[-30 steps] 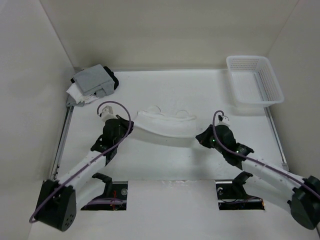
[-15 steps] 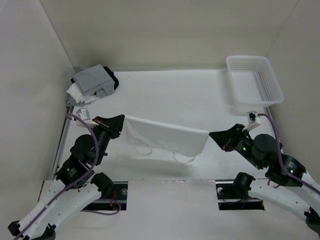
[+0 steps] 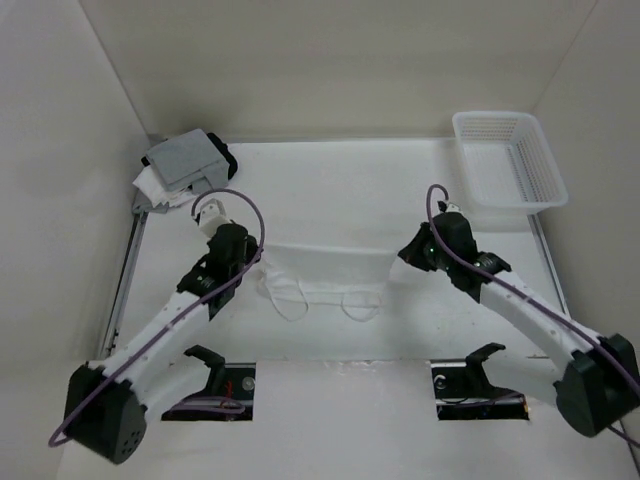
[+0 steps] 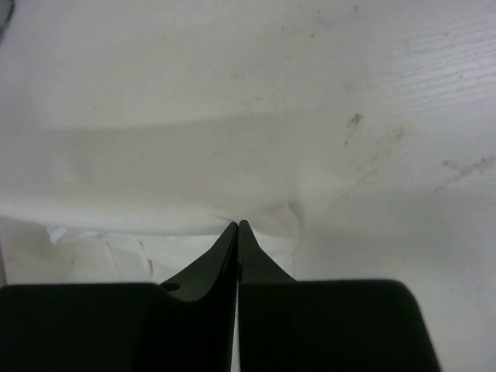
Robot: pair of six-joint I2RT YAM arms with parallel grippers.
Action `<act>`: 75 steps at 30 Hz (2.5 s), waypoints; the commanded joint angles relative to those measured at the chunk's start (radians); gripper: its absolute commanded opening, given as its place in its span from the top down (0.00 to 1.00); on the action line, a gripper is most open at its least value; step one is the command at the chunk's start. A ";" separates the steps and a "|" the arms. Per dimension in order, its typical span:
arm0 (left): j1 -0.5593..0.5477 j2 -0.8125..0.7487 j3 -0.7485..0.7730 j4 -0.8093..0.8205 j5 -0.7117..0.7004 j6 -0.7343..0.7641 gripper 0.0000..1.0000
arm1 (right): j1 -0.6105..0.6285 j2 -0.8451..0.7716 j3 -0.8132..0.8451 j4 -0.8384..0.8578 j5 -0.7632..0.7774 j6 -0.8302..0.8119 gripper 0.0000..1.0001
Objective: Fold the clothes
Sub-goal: Fold the tank top
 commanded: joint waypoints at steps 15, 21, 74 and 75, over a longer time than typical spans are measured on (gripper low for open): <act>0.274 0.759 0.303 0.566 0.261 0.041 1.00 | -0.182 0.714 0.418 0.404 -0.154 -0.046 0.97; 0.274 0.717 0.213 0.609 0.286 0.012 0.98 | -0.177 0.687 0.337 0.439 -0.141 -0.039 0.97; -0.057 0.344 -0.090 0.568 0.098 -0.051 0.74 | 0.005 0.460 -0.079 0.605 -0.086 0.044 0.50; -0.040 0.379 -0.082 0.586 0.106 -0.042 0.74 | 0.005 0.453 -0.077 0.593 -0.086 0.041 0.49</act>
